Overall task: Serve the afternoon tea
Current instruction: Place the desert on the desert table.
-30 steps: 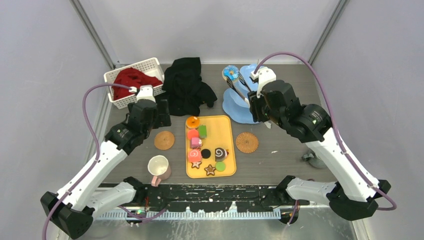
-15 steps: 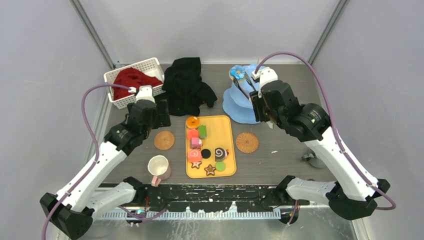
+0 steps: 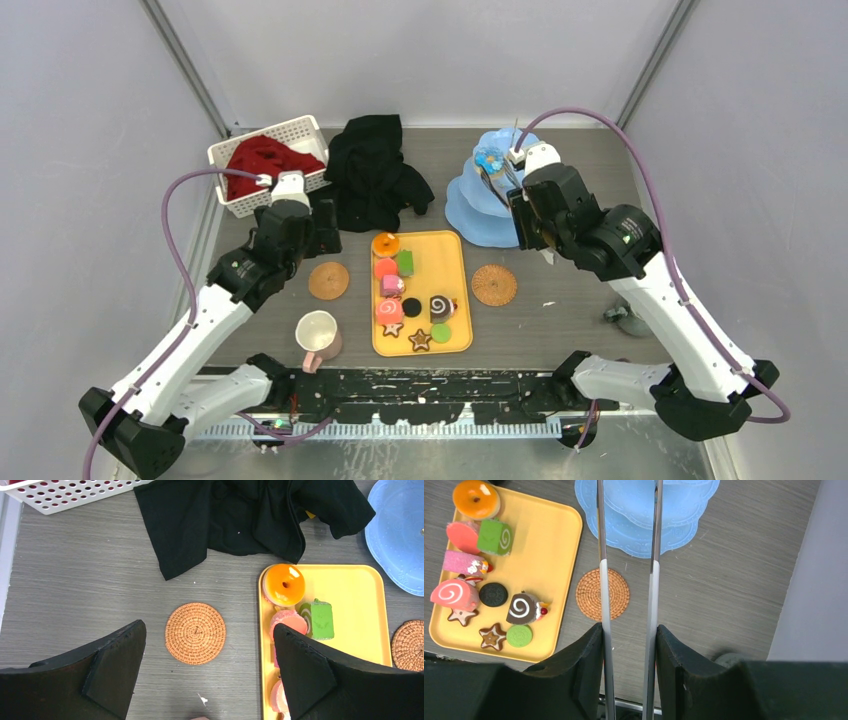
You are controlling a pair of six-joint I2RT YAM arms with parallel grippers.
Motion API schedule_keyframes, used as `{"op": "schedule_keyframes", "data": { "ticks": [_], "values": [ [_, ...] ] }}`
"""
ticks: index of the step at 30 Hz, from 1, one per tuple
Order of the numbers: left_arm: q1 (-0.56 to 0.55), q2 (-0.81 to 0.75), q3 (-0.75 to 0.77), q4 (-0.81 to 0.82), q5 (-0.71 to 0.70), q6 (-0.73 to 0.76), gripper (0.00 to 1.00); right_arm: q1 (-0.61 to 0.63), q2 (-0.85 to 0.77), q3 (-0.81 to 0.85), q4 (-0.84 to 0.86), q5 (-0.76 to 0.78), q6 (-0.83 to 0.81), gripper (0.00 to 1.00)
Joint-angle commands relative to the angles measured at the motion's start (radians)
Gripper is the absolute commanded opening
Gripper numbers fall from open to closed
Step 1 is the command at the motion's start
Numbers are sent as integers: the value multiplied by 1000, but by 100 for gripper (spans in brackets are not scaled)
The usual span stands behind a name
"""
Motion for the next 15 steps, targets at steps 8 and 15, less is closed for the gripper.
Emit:
{"op": "schedule_keyframes", "data": {
  "ticks": [8, 15],
  "values": [
    [4, -6, 9, 59, 39, -8, 98, -18, -64, 22, -76, 87, 81, 1],
    [4, -19, 3, 59, 32, -6, 97, -47, -57, 26, -118, 147, 92, 1]
  ]
}}
